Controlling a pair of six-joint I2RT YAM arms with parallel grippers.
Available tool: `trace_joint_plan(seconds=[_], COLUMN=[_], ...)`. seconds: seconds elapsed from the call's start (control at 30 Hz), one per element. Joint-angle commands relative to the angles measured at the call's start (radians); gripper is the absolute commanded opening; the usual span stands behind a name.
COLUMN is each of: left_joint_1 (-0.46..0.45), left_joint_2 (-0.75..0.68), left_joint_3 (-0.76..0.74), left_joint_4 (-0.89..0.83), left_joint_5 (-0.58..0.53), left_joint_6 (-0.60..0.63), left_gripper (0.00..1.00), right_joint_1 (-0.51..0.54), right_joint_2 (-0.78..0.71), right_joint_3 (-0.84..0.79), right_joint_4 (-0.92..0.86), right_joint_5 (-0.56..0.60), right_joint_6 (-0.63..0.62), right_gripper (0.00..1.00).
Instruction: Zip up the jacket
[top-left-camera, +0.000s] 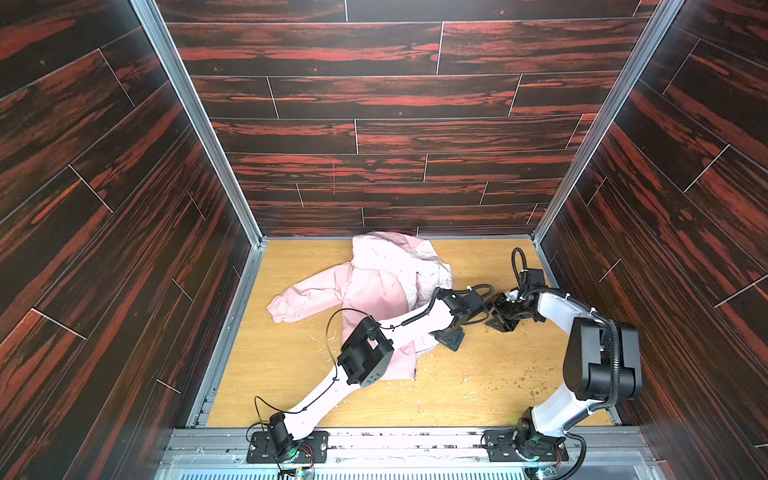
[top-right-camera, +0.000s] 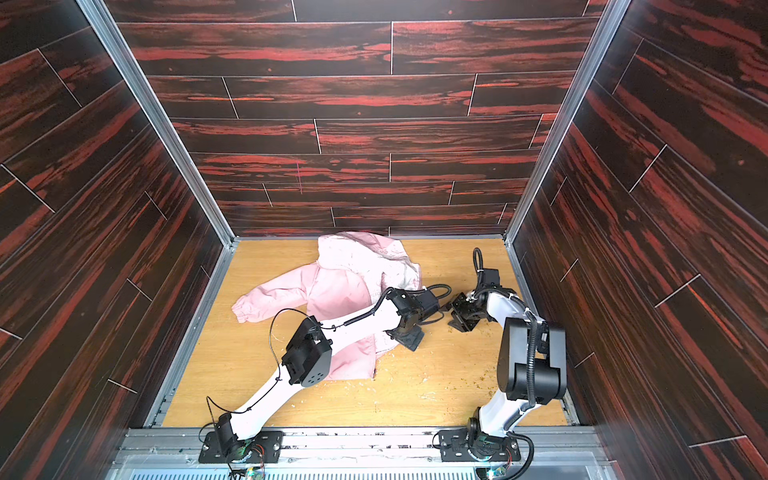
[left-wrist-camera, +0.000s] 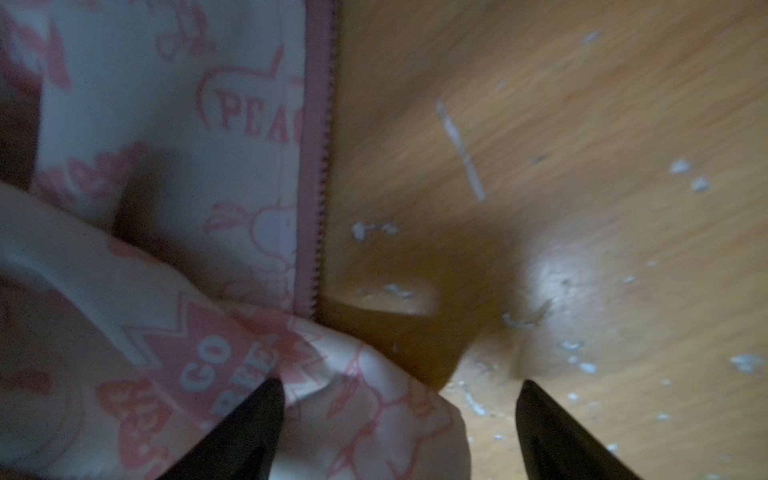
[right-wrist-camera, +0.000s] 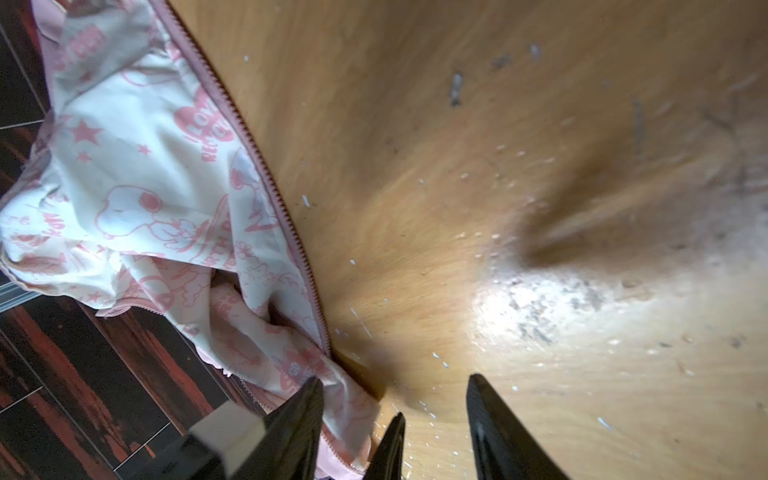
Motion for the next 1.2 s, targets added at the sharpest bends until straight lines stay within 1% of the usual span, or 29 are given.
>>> trace_joint_plan(seconds=[0.0,0.1,0.13,0.23,0.27,0.3,0.33,0.37,0.47,0.57,0.63,0.73,0.8,0.87,0.93,1.07,1.17], left_joint_1=[-0.006,-0.006,-0.005,-0.002,0.001,0.005,0.013,0.022,0.067,0.130,0.171,0.225,0.261,0.297,0.324,0.368,0.415], left_joint_2=[-0.074,-0.119,-0.128,-0.155,-0.167,-0.188,-0.217,-0.251,-0.418,-0.619,-0.743,-0.881,-0.942,-0.994,-1.038,-1.117,-1.181], left_joint_3=[-0.058,-0.138,-0.161,-0.219,-0.233,-0.252,-0.273,-0.298,-0.439,-0.646,-0.768,-0.912,-0.980,-1.033,-1.070,-1.134,-1.201], left_joint_4=[-0.116,-0.107,-0.107,-0.095,-0.089,-0.078,-0.060,-0.037,0.108,0.335,0.466,0.622,0.698,0.743,0.765,0.721,0.717], left_joint_5=[-0.072,-0.086,-0.087,-0.076,-0.076,-0.079,-0.081,-0.077,-0.020,0.100,0.160,0.236,0.290,0.338,0.353,0.301,0.290], left_joint_6=[-0.003,-0.029,-0.043,-0.051,-0.054,-0.062,-0.072,-0.082,-0.118,-0.165,-0.209,-0.279,-0.326,-0.364,-0.385,-0.382,-0.379], left_gripper=[0.90,0.86,0.78,0.44,0.36,0.23,0.08,0.00,0.00,0.00,0.00,0.00,0.00,0.00,0.00,0.00,0.00], right_joint_1=[-0.007,-0.007,-0.007,-0.007,-0.002,0.005,0.016,0.027,0.074,0.119,0.146,0.177,0.198,0.223,0.248,0.284,0.304], right_joint_2=[-0.036,-0.034,-0.035,-0.032,-0.033,-0.032,-0.028,-0.024,-0.009,0.025,0.062,0.122,0.166,0.210,0.254,0.335,0.386], right_joint_3=[-0.010,-0.022,-0.026,-0.038,-0.040,-0.040,-0.037,-0.032,-0.009,0.021,0.052,0.102,0.136,0.172,0.213,0.305,0.377], right_joint_4=[-0.014,0.009,0.021,0.054,0.063,0.073,0.081,0.086,0.107,0.150,0.169,0.203,0.231,0.250,0.254,0.191,0.109], right_joint_5=[-0.015,-0.021,-0.027,-0.054,-0.062,-0.070,-0.079,-0.087,-0.091,-0.096,-0.095,-0.099,-0.108,-0.111,-0.101,-0.040,0.053], right_joint_6=[-0.011,0.007,0.014,0.038,0.044,0.051,0.057,0.061,0.087,0.125,0.146,0.183,0.213,0.236,0.250,0.252,0.232], right_gripper=[0.58,0.58,0.57,0.55,0.54,0.53,0.53,0.52,0.52,0.56,0.58,0.61,0.62,0.63,0.63,0.63,0.62])
